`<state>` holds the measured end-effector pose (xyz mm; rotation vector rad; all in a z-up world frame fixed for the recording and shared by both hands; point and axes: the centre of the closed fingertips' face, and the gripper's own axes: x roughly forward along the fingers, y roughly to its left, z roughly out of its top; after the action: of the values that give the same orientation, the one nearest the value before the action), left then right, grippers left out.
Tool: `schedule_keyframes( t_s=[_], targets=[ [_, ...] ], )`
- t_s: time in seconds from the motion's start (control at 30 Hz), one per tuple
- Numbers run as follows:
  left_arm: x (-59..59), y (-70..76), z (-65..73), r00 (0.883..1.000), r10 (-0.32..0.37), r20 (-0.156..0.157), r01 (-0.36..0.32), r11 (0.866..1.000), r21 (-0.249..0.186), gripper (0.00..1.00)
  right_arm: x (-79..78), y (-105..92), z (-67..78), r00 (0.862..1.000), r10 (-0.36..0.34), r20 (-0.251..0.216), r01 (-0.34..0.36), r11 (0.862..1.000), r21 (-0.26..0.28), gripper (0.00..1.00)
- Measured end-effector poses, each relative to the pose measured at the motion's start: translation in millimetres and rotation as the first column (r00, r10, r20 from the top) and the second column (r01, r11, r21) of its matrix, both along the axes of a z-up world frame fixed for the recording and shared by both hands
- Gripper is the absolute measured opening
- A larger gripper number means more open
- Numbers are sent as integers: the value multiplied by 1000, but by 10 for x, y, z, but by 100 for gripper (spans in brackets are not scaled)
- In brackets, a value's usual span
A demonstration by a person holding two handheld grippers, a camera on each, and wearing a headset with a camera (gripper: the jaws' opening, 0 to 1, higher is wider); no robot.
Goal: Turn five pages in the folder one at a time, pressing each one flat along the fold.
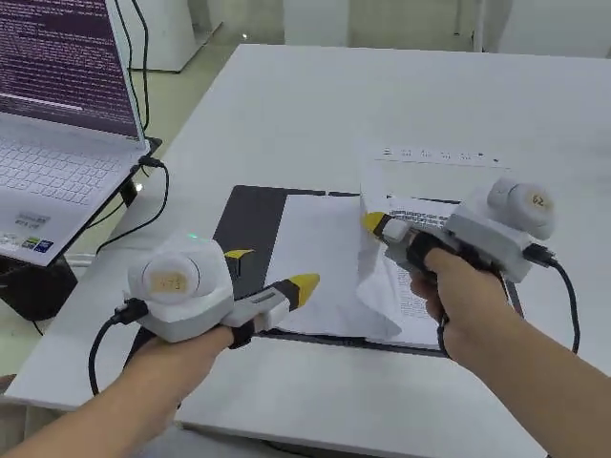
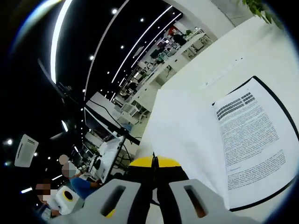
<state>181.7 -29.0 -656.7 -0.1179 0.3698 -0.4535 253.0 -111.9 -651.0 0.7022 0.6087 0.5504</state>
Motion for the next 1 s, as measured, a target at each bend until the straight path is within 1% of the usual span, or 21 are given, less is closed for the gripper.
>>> schedule_keyframes(
  t_s=[0.07, 0.1, 0.13, 0.2, 0.23, 0.27, 0.33, 0.4, 0.43, 0.47, 0.5, 0.53, 0.57, 0.6, 0.7, 0.73, 0.8, 0.83, 0.87, 0.97, 1.0],
  targets=[
    [-27, 71, -7, 1000, 10, -1, -10, 1000, -1, 57, 2, 76, -60, 1000, 18, 10, -17, 998, -58, 0],
    [-34, 121, -8, 1000, 16, -1, -16, 1000, -4, 57, 0, 118, -90, 1000, 23, 7, -23, 997, -78, 0],
    [-39, 154, -11, 1000, 21, 0, -21, 1000, -6, 57, -10, 188, -132, 999, 37, 5, -37, 993, -115, 0],
    [-54, 225, -27, 999, 32, -5, -32, 999, -8, 57, -5, 258, -171, 999, 50, 17, -46, 984, -174, 0],
    [-59, 251, -36, 999, 34, -5, -34, 999, -7, 57, -7, 302, -207, 998, 63, 21, -57, 973, -225, 0],
    [-64, 274, -44, 999, 36, -6, -36, 999, -7, 57, -1, 342, -216, 997, 70, 24, -62, 969, -237, 0],
    [-69, 339, -68, 999, 45, -11, -45, 999, -7, 57, 15, 420, -258, 996, 86, 29, -74, 954, -291, 0],
    [-74, 397, -84, 998, 55, -13, -56, 998, -13, 56, 9, 518, -293, 995, 101, 24, -88, 942, -324, 0],
    [-75, 429, -106, 998, 59, -18, -59, 998, -14, 57, -4, 571, -331, 994, 109, 11, -98, 933, -347, 0],
    [-78, 449, -116, 998, 62, -19, -63, 998, -17, 56, -8, 598, -353, 993, 116, 11, -104, 924, -368, 0],
    [-85, 470, -123, 998, 67, -21, -67, 998, -20, 56, -21, 636, -402, 991, 132, 3, -120, 909, -400, 0],
    [-89, 483, -133, 997, 69, -24, -70, 997, -22, 56, -63, 667, -422, 990, 138, -6, -128, 901, -415, 0],
    [-96, 501, -154, 997, 71, -30, -72, 997, -22, 56, -71, 700, -441, 990, 139, -8, -130, 899, -419, 0],
    [-100, 508, -167, 997, 71, -33, -72, 997, -21, 56, -61, 721, -503, 990, 141, -18, -135, 888, -440, 0],
    [-108, 540, -209, 996, 74, -39, -75, 997, -22, 56, -61, 780, -653, 988, 143, -55, -152, 871, -467, 0],
    [-109, 558, -233, 996, 78, -44, -79, 997, -25, 56, -51, 787, -689, 988, 144, -58, -155, 864, -480, 0],
    [-116, 576, -274, 995, 80, -59, -81, 996, -28, 56, -39, 844, -765, 986, 149, -79, -168, 861, -480, 0],
    [-117, 586, -288, 995, 81, -62, -83, 996, -28, 56, -22, 871, -797, 986, 148, -80, -168, 858, -485, 0],
    [-119, 598, -312, 994, 82, -68, -84, 996, -31, 56, -6, 892, -839, 985, 151, -87, -174, 851, -496, 0],
    [-132, 612, -363, 993, 81, -85, -84, 996, -32, 56, -3, 955, -914, 982, 159, -101, -188, 842, -506, 0],
    [-138, 612, -382, 993, 78, -89, -81, 996, -28, 56, 21, 977, -951, 981, 162, -102, -192, 836, -513, 0]
  ],
)
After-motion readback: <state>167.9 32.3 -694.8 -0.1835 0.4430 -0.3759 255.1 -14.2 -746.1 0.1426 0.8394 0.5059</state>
